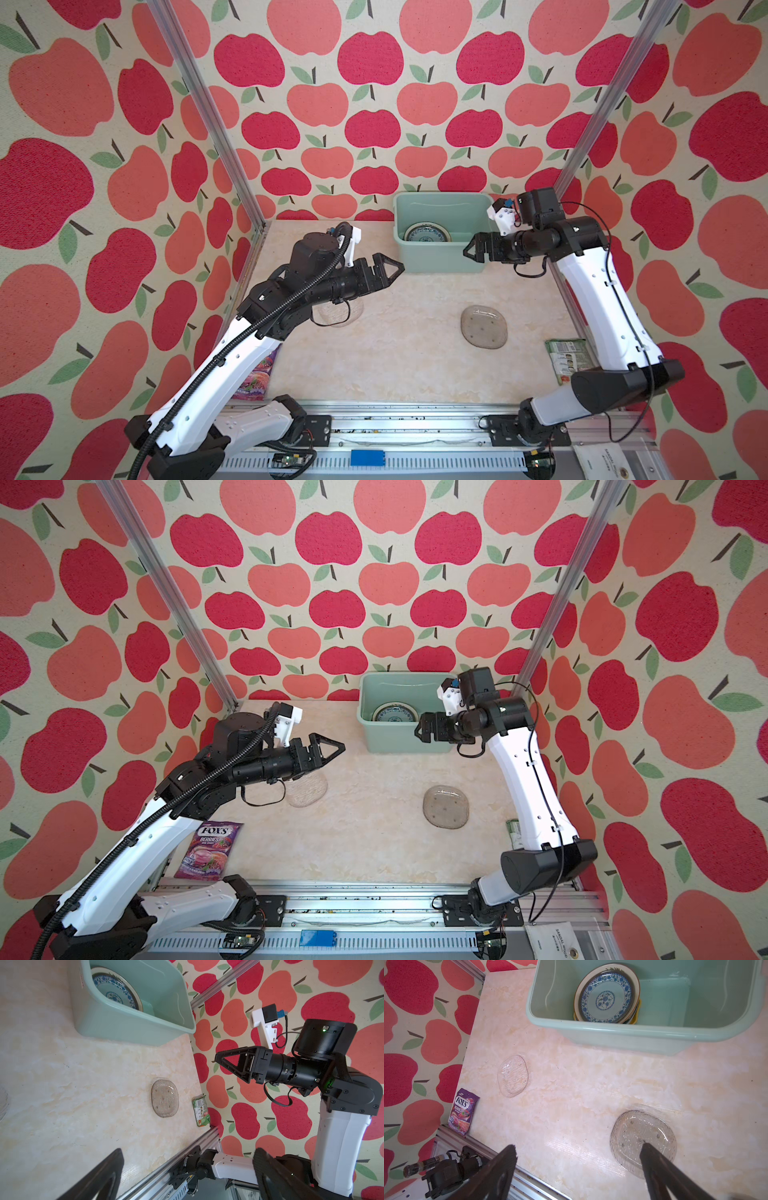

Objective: Place the plates into the plastic bin on the countertop
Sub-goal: 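Move both grippers toward the clear glass plate from opposite sides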

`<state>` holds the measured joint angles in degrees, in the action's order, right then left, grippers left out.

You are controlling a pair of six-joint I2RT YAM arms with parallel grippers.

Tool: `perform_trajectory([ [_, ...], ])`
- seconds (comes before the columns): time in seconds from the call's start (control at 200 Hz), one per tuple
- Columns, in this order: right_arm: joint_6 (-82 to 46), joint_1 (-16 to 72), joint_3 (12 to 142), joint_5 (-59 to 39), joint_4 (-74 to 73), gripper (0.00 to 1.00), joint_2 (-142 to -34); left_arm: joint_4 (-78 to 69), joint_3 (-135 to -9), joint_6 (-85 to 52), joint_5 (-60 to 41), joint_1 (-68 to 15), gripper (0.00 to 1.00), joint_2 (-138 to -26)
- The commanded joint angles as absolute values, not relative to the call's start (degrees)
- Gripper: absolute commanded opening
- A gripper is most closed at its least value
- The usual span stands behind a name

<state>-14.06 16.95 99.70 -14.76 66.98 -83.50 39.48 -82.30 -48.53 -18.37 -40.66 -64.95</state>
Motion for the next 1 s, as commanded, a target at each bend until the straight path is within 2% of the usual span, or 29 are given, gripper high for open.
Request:
perform_trajectory([
  [0.0, -17.86, 12.82, 87.09, -19.59, 61.03, 0.95, -77.41, 43.01, -81.51, -50.09, -13.65, -44.98, 0.99, -68.87],
  [0.22, -19.62, 4.29, 64.95, -19.81, 55.10, 0.93, -65.92, 37.54, -81.25, -48.48, -13.42, -53.54, 0.99, -79.88],
  [0.405, -22.46, 0.61, 52.26, -19.39, 49.89, 0.92, -59.81, 30.76, -82.08, -47.08, -17.00, -55.26, 0.99, -89.96],
  [0.66, -19.70, -4.45, 47.21, -16.97, 50.37, 0.89, -60.61, 23.59, -83.26, -48.02, -20.02, -55.33, 0.99, -100.32],
  [0.996, -17.98, -7.18, 45.33, -14.46, 47.55, 0.80, -67.39, 15.46, -79.56, -52.96, -23.39, -53.81, 0.99, -105.96],
])
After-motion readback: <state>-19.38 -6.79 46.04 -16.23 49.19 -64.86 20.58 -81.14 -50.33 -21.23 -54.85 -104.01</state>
